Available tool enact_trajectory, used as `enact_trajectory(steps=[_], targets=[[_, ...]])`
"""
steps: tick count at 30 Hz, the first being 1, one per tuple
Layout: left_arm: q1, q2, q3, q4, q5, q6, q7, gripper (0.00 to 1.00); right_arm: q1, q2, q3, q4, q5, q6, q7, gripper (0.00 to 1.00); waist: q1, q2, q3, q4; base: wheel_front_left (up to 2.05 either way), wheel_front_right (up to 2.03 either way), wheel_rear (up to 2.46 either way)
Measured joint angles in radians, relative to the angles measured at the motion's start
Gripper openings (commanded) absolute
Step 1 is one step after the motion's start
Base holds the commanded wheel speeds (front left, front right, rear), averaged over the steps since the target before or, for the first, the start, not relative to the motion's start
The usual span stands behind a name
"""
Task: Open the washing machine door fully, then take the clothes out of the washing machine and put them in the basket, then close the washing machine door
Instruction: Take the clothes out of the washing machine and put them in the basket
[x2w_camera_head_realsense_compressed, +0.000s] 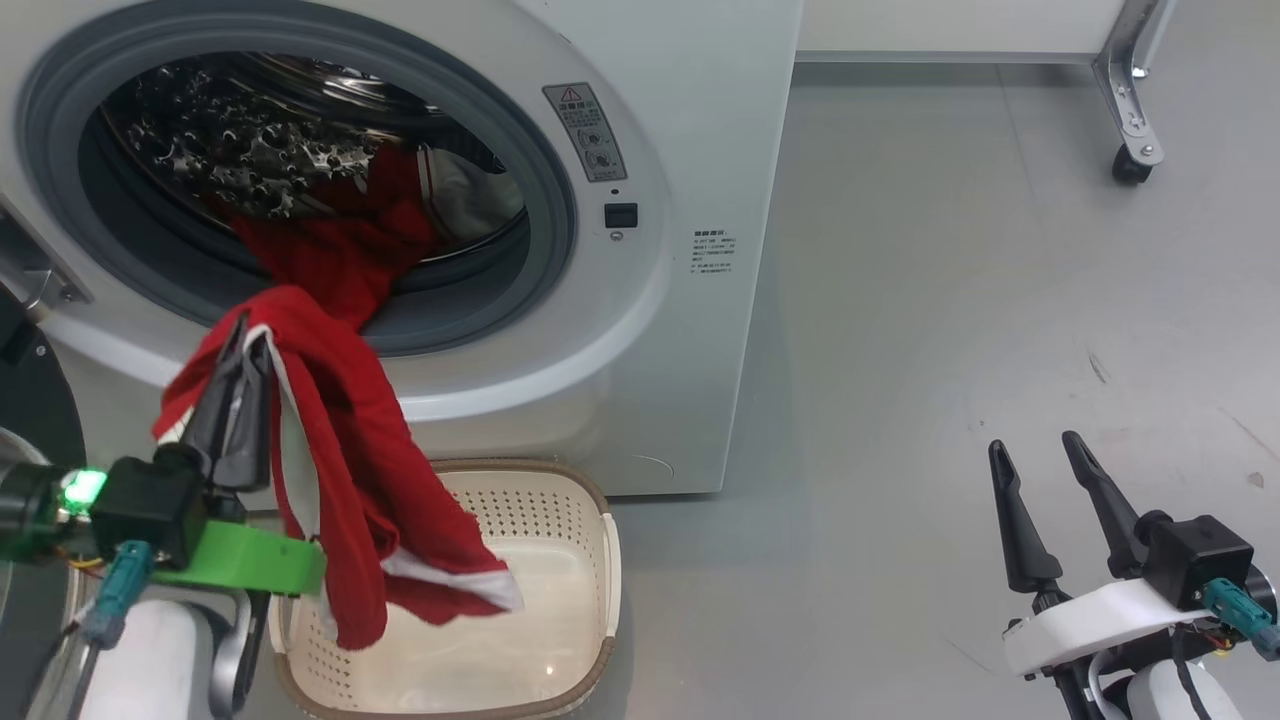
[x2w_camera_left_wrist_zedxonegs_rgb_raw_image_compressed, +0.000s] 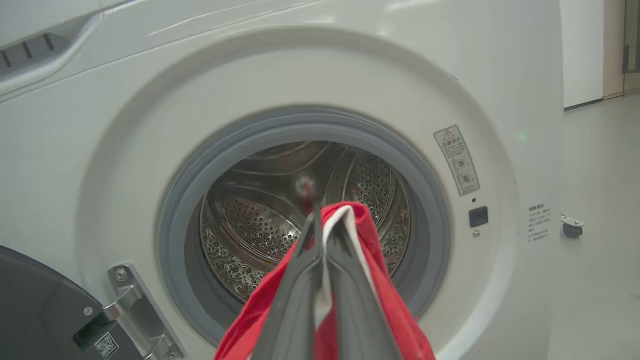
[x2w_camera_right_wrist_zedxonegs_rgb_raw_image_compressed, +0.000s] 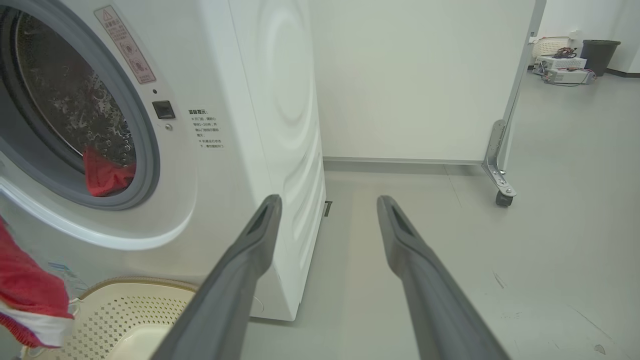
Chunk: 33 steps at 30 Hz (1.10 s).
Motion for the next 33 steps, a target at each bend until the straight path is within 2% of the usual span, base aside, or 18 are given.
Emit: enact_trajectory(steps=[7, 17, 33], targets=[[0.093, -0.008, -0.04, 0.115, -0.003, -0.021, 0.001, 0.0, -0.001, 0.0, 0.013, -0.007, 0.0, 0.0, 0.0, 1.0, 0.0, 0.0, 0.019, -0.006, 0.0, 0.0, 0.0], [0.106, -0.021, -0.091, 0.217, -0.01, -0.043, 0.001, 0.0, -0.011, -0.005, 0.023, -0.025, 0.0, 0.0, 0.0, 1.0, 0.0, 0.0, 0.078, -0.026, 0.0, 0.0, 0.0], [-0.035, -0.011, -0.117, 0.371, 0.011, -0.057, 0.001, 0.0, -0.091, -0.015, 0.023, -0.065, 0.0, 0.0, 0.0, 1.0, 0.0, 0.0, 0.242, -0.085, 0.0, 0.0, 0.0]])
